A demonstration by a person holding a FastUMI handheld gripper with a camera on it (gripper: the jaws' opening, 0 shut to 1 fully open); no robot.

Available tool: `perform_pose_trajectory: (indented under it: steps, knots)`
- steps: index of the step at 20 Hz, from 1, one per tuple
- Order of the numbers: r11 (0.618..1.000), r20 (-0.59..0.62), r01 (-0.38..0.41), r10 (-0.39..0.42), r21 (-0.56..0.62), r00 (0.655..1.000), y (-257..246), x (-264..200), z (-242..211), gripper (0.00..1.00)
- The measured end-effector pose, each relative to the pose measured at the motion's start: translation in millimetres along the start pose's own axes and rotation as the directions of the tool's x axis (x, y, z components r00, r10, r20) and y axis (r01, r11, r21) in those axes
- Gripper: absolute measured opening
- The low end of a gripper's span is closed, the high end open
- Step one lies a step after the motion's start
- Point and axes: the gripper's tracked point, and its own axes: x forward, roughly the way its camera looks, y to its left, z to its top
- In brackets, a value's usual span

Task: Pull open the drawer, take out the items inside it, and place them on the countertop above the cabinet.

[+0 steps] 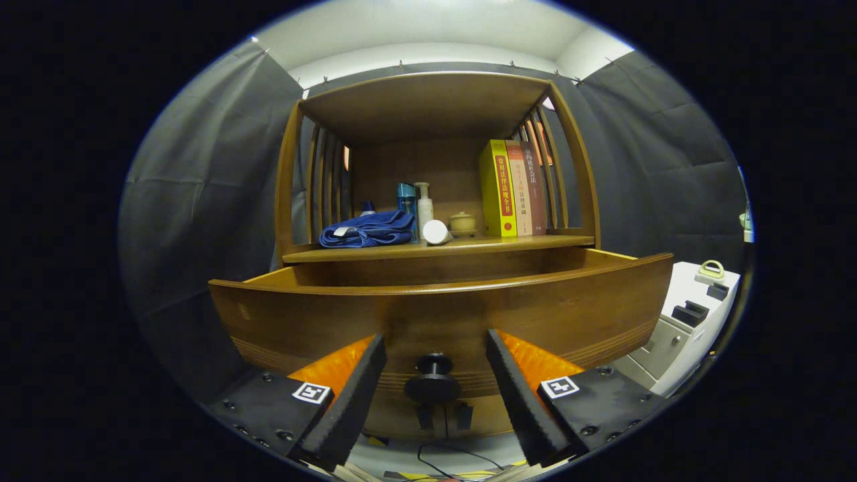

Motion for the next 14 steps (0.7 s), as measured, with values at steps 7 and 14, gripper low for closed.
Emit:
perform_pose_trajectory:
  steps: [7,14]
  knots:
    - [0.999,-0.024,0.045,-0.045,-0.014,0.999,-5.0,7.6,0.0,0.96]
    - [0.998,-0.028,0.048,-0.049,-0.03,0.998,-6.9,43.2,11.0,0.96]
